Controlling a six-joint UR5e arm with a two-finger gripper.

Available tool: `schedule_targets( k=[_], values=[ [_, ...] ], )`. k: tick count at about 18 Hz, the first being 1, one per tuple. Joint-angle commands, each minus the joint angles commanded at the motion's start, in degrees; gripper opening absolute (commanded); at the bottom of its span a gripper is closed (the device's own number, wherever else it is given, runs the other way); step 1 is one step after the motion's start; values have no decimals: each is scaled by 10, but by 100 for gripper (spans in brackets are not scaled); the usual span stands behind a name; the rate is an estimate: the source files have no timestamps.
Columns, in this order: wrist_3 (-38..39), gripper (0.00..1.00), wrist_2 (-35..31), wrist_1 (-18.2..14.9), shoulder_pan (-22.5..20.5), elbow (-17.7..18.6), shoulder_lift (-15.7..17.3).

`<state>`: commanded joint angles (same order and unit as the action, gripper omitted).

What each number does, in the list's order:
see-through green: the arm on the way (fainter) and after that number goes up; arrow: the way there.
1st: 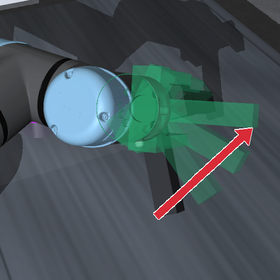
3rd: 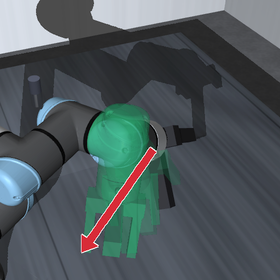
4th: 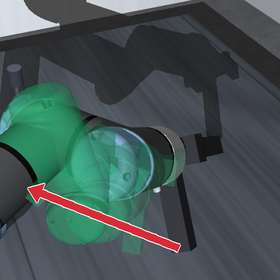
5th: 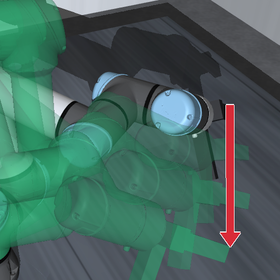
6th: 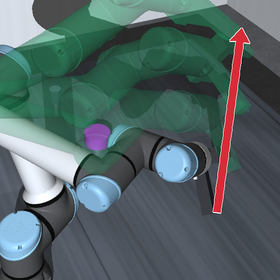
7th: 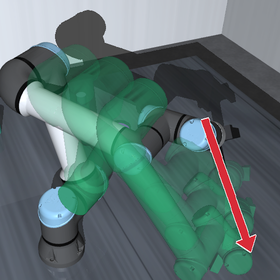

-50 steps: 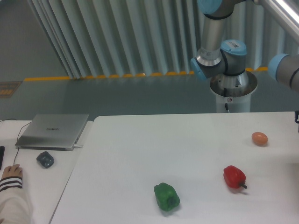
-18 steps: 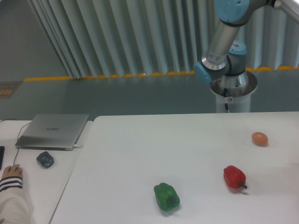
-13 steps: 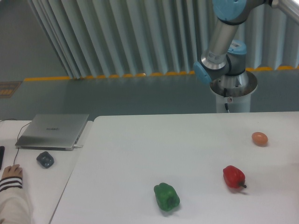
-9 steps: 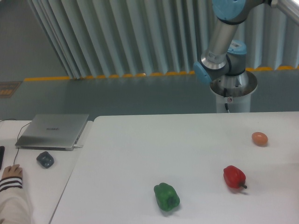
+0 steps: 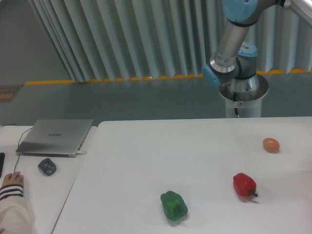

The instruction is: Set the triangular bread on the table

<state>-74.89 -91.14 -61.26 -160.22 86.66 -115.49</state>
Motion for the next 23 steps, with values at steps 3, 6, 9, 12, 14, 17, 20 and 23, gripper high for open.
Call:
schedule_targets(
  k=[3, 6, 9, 12, 14, 17, 20, 23],
  values=[
    [8, 100, 2, 0, 0, 1, -3],
    [7, 100, 1, 0, 0, 1, -4],
    [4, 100, 1, 0, 0, 1, -4],
    [2, 100, 0, 0, -1, 1, -4],
    [2, 100, -1, -1, -1, 2, -4],
    [1, 100, 0, 0, -3, 3, -7],
    [7, 82, -1, 0, -4, 1, -9],
    [7, 68, -3, -1, -3, -2, -8]
  ],
)
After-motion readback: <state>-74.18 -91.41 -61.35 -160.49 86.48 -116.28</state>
